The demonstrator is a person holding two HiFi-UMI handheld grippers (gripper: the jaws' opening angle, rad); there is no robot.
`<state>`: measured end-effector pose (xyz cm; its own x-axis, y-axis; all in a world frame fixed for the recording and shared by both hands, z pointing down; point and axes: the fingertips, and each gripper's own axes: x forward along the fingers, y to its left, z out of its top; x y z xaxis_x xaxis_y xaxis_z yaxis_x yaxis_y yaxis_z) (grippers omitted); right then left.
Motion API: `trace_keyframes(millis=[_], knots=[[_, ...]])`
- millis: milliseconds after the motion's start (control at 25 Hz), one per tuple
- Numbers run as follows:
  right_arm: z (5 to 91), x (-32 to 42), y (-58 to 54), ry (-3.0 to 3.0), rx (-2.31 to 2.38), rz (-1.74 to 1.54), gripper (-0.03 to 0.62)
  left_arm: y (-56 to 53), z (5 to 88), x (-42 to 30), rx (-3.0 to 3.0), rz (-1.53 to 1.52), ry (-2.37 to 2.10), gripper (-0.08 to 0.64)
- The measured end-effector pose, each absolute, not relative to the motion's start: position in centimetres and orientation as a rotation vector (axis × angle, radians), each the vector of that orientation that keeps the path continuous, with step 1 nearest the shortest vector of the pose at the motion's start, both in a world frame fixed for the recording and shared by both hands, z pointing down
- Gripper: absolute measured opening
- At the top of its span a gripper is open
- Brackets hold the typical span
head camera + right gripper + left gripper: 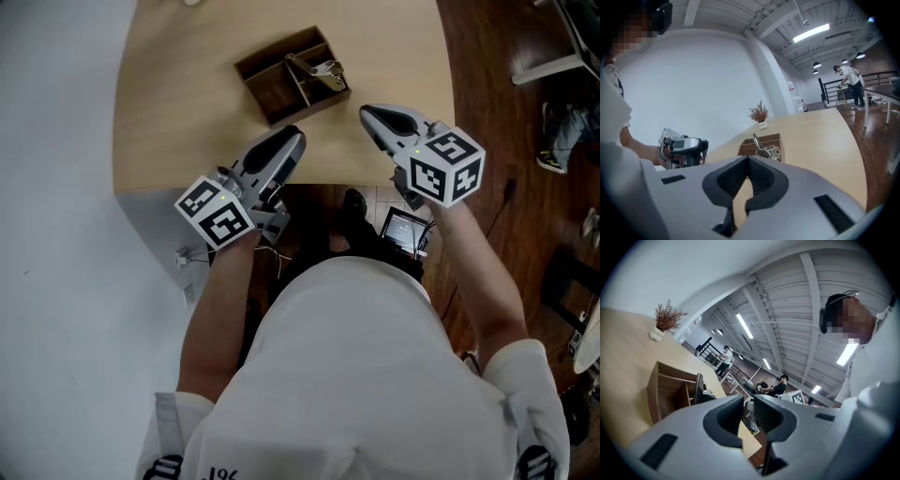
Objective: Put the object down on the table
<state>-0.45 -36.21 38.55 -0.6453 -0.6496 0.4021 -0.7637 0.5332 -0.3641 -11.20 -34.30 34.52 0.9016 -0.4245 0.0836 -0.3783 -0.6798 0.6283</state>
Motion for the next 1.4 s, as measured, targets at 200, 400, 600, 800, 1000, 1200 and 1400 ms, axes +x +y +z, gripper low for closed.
trace_keyframes(millis=[200,400,600,800,1000,1200,1400], knots=[[36.1,-0.9,-33.9,-2.59,1.223,0.8,0.002,-31.1,33.6,-11.6,2.395,-0.09,-0.509,0.009],[34.0,-0.8,-31.9,-2.61,1.274,0.824,0.002,-28.1,32.5,-11.8,2.387,-0.113,-0.437,0.009],[32.1,-0.9,-30.3,-2.632,1.27,0.822,0.002,-26.0,31.5,-12.1,2.38,-0.131,-0.393,0.011],[30.5,-1.3,-29.2,-2.637,1.265,0.818,0.002,-25.6,30.4,-12.7,2.408,-0.089,-0.394,0.011],[29.3,-1.5,-29.1,-2.651,1.273,0.795,0.002,-25.4,29.7,-12.8,2.445,-0.035,-0.392,0.009],[28.8,-0.5,-29.5,-2.653,1.306,0.776,0.002,-25.5,30.0,-13.2,2.436,-0.04,-0.408,0.01],[29.1,0.1,-29.8,-2.635,1.325,0.772,0.002,-25.2,30.5,-13.1,2.417,-0.04,-0.399,0.011]])
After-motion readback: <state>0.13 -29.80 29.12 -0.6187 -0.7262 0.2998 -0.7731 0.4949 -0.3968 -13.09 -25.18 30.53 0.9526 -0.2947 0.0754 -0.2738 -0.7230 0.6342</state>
